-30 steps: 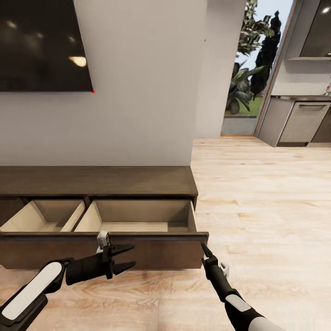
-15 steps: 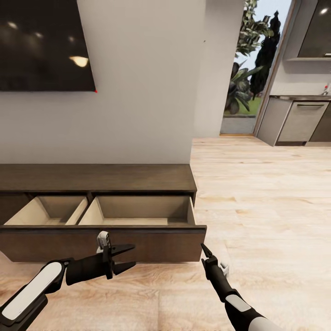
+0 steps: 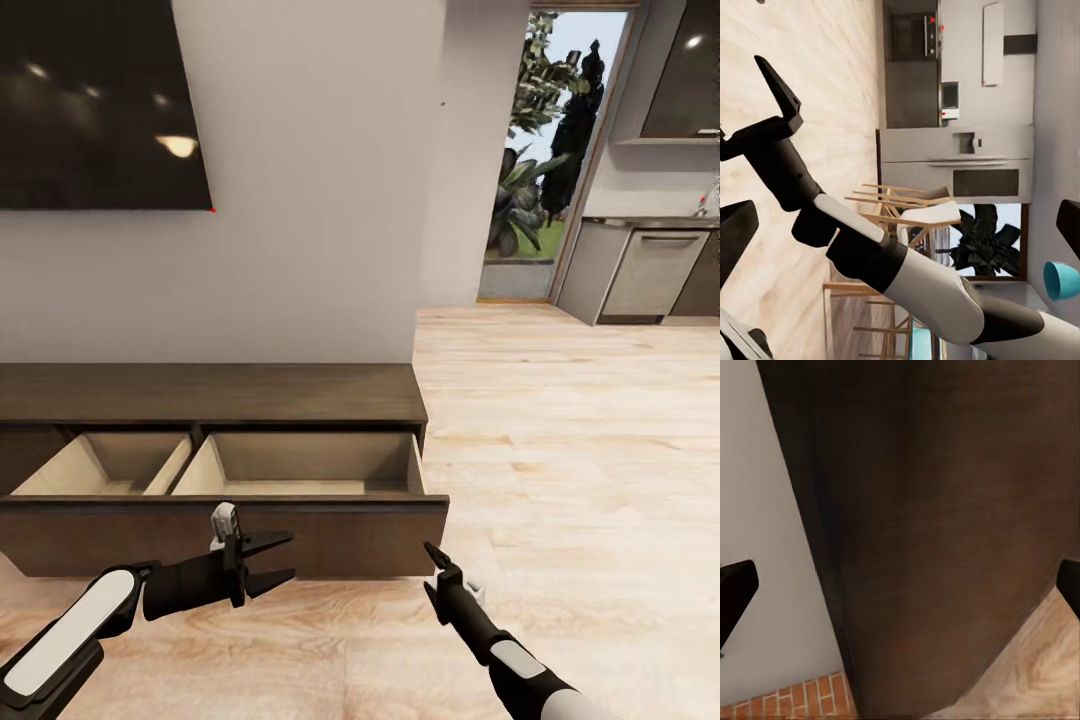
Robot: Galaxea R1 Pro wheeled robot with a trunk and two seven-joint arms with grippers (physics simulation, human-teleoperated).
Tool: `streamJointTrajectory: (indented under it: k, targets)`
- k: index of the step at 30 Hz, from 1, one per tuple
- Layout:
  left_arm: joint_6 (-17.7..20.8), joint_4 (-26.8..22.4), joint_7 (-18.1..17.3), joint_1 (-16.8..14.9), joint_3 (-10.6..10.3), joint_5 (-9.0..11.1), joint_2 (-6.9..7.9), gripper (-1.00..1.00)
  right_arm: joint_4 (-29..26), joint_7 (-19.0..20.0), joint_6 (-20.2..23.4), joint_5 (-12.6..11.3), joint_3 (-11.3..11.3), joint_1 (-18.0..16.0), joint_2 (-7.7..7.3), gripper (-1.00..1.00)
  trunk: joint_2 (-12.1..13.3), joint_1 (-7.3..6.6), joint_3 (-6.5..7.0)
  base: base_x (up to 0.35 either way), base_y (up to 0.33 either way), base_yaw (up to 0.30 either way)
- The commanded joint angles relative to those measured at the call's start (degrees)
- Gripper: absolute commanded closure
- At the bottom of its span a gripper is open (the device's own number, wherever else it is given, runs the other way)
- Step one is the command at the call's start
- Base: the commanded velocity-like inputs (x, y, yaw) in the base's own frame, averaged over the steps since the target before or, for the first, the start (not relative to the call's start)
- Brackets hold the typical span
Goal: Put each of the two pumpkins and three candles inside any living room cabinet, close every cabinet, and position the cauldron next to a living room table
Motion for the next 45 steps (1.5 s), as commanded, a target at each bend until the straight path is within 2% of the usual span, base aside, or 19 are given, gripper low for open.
streamJointTrajectory:
  k: [1,5,8,11,12,14,16,18,21,25,31,34,38,39,40,41,42,43,45]
  targets:
    - [0.0,0.0,-0.5,0.0,-0.1,-0.4,0.04,-1.00,0.0,-0.6,1.9,-0.4,-0.1,0.0,-0.01,-1.00,0.0,-0.04,0.18,0.000,0.000,0.000]
    - [0.0,0.0,-0.5,0.0,0.0,-0.4,0.11,-1.00,0.0,-2.8,6.1,0.0,0.3,0.0,-0.06,-1.00,0.1,-0.14,1.06,0.000,0.000,0.000]
    - [0.0,0.0,-0.5,-0.1,0.1,-0.3,0.36,-1.00,0.7,-5.4,9.1,2.9,1.9,0.0,-0.24,-1.00,0.1,-0.22,1.73,0.000,0.000,0.000]
    - [0.0,0.0,-0.5,0.0,0.2,-0.3,0.51,-1.00,1.9,-6.5,10.5,9.7,3.9,0.0,-1.60,-1.00,0.1,-0.29,2.39,0.000,0.000,0.000]
    - [0.0,0.0,-0.5,0.0,0.2,-0.3,0.54,-1.00,2.1,-6.5,10.6,11.0,4.1,0.0,-1.80,-1.00,0.1,-0.32,2.62,0.000,0.000,0.000]
    - [0.0,0.0,-0.5,0.0,0.2,-0.3,0.63,-1.00,2.4,-6.7,10.8,16.9,4.7,0.0,-2.60,-1.00,0.9,-0.76,2.97,0.000,0.000,0.000]
    - [0.0,0.0,-0.4,0.0,0.2,-0.4,0.65,-1.00,2.6,-6.6,10.9,19.2,4.9,0.0,-3.49,-1.00,1.7,-1.20,3.33,0.000,0.000,0.000]
    - [0.0,0.0,-0.3,-0.1,0.1,-0.4,0.55,-1.00,2.7,-6.5,10.7,20.6,5.0,0.0,-4.47,-1.00,2.6,-1.64,3.69,0.000,0.000,0.000]
    - [0.0,0.0,-0.1,0.0,-0.1,-0.5,0.33,-1.00,2.9,-6.5,10.5,22.0,5.1,0.0,-4.91,-1.00,3.8,-2.30,4.23,0.000,0.000,0.000]
    - [-0.1,0.0,0.2,0.0,-0.9,-0.7,0.08,-1.00,3.0,-6.5,9.9,27.0,5.0,0.0,-5.12,-1.00,5.4,-3.17,4.95,0.000,0.000,0.000]
    - [-0.2,1.1,0.3,0.0,-2.6,-0.8,0.04,-1.00,3.0,-6.4,5.6,29.8,5.1,0.0,-5.13,-1.00,7.8,-4.49,6.03,0.000,0.000,0.000]
    - [-0.2,3.1,0.3,0.0,-3.2,-1.0,0.04,-1.00,3.0,-6.1,5.3,31.5,5.1,0.0,-5.13,-1.00,9.0,-5.15,6.56,0.000,0.000,0.000]
    - [-0.2,7.1,0.3,0.0,-4.4,-1.3,-0.01,-1.00,2.9,-5.9,5.2,32.3,5.1,0.0,-5.13,-1.00,10.6,-6.03,7.28,0.000,0.000,0.000]
    - [-0.3,10.7,0.3,0.0,-5.0,-2.0,-0.04,-1.00,2.8,-5.9,5.1,32.7,5.2,0.0,-5.07,-1.00,11.0,-6.25,7.46,0.000,0.000,0.000]
    - [-0.3,11.8,0.3,0.0,-5.0,-2.8,-0.04,-1.00,2.8,-5.9,5.0,33.1,5.2,0.0,-5.03,-1.00,11.4,-6.47,7.64,0.000,0.000,0.000]
    - [-0.3,12.3,0.3,0.0,-5.0,-3.2,-0.05,-1.00,2.8,-5.9,5.0,33.3,5.2,0.0,-5.02,-1.00,11.8,-6.69,7.82,0.000,0.000,0.000]
    - [-0.3,13.3,0.2,0.0,-4.9,-5.0,-0.05,-1.00,2.8,-5.9,5.0,34.1,5.1,0.0,-4.99,-1.00,12.2,-6.91,8.00,0.000,0.000,0.000]
    - [-0.3,13.5,0.2,0.0,-4.8,-5.6,-0.05,-1.00,2.8,-5.8,4.9,34.4,5.1,0.0,-4.98,-1.00,12.6,-7.13,8.18,0.000,0.000,0.000]
    - [-0.4,14.0,0.3,-0.1,-4.5,-8.4,-0.08,-1.00,2.8,-5.8,4.8,35.3,5.1,0.0,-4.97,-1.00,13.4,-7.57,8.54,0.000,0.000,0.000]
